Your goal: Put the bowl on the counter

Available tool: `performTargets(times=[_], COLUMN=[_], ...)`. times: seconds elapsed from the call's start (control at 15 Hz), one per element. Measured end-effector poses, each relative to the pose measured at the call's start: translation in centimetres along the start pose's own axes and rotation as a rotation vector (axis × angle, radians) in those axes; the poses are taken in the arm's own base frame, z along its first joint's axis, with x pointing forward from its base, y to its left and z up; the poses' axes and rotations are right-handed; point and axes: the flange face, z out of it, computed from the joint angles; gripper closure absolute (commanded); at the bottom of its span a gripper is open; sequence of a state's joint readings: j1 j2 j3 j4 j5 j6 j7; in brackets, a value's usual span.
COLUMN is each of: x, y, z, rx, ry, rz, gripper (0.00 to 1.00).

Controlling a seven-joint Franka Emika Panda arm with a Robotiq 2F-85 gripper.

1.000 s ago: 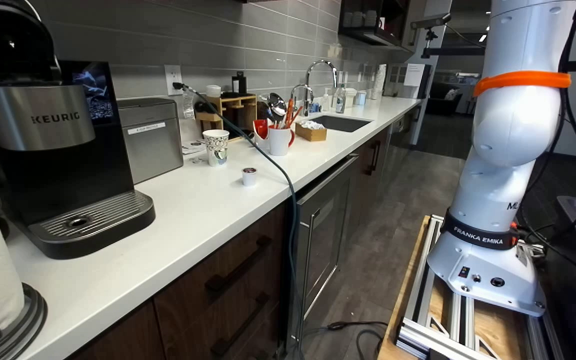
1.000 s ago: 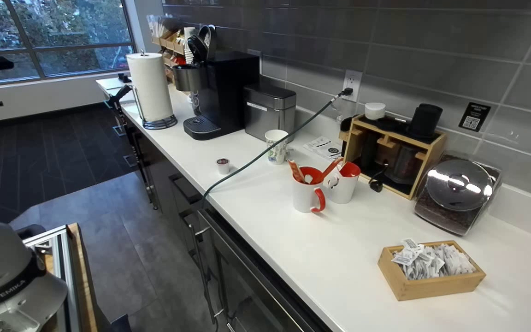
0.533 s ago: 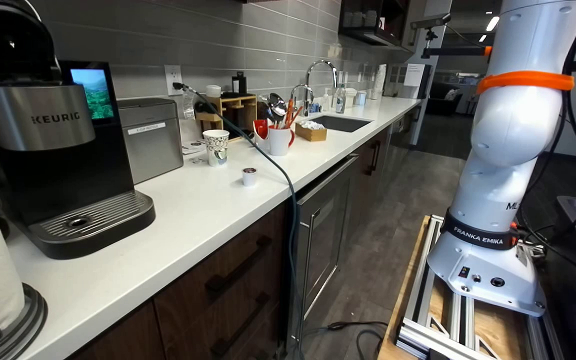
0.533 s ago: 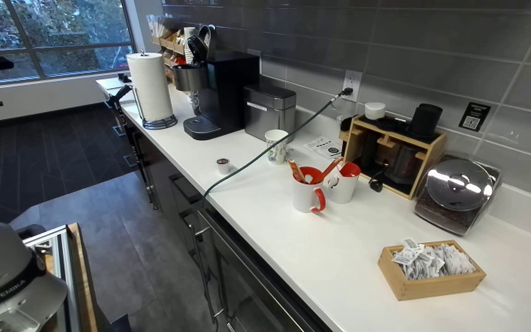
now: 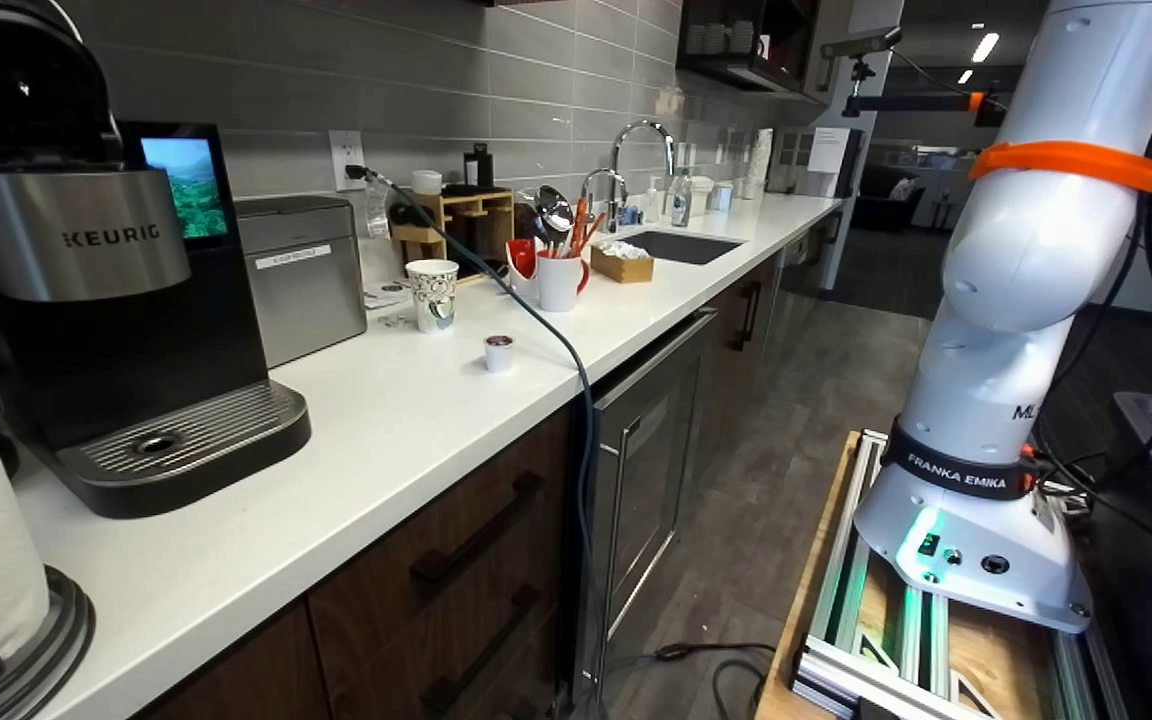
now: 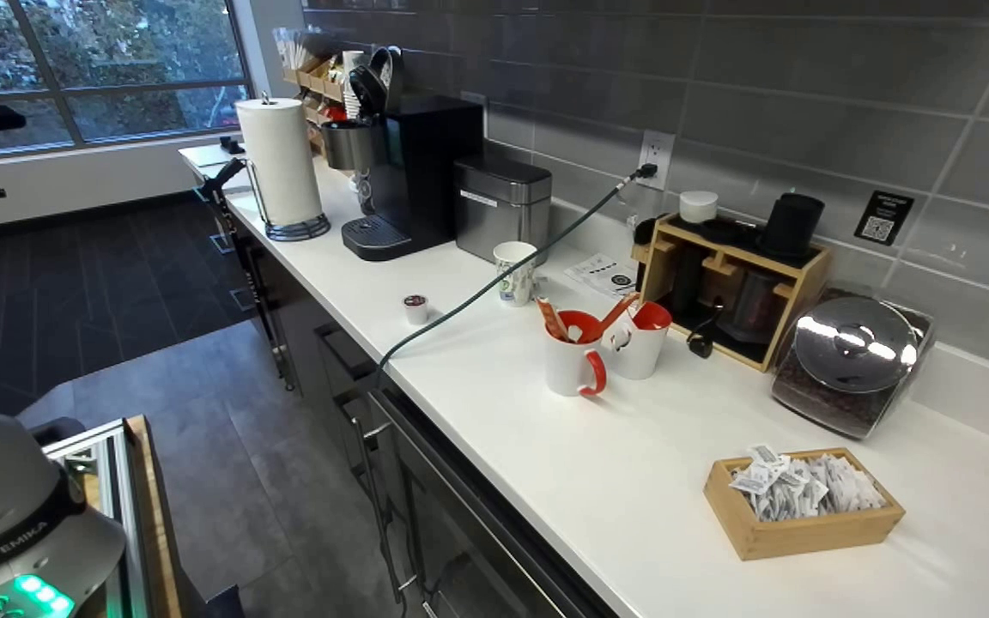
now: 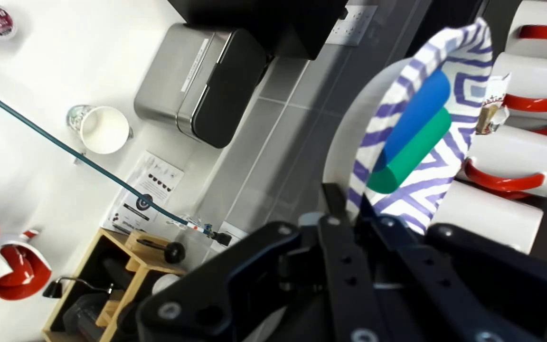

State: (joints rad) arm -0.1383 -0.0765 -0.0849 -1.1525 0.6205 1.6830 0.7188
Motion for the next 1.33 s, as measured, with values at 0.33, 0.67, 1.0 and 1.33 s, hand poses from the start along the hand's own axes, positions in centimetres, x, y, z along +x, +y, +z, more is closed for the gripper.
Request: performTargets(times=[0.33,0.67,1.0,1.33], x=[-0.8,-0.8,-1.6,-3.0], y=[1.2,1.3,3.1,7.7], z=[-0.5,0.2,8.0,15.5], rx=[-0.008,-0.04,-0.163,-0.21], ry=[-0.009,0.004,-0.012,-0.045], rz=[0.03,0.016,-0.031,-0.058], gripper=[0.93,0.98,0.98,0.98])
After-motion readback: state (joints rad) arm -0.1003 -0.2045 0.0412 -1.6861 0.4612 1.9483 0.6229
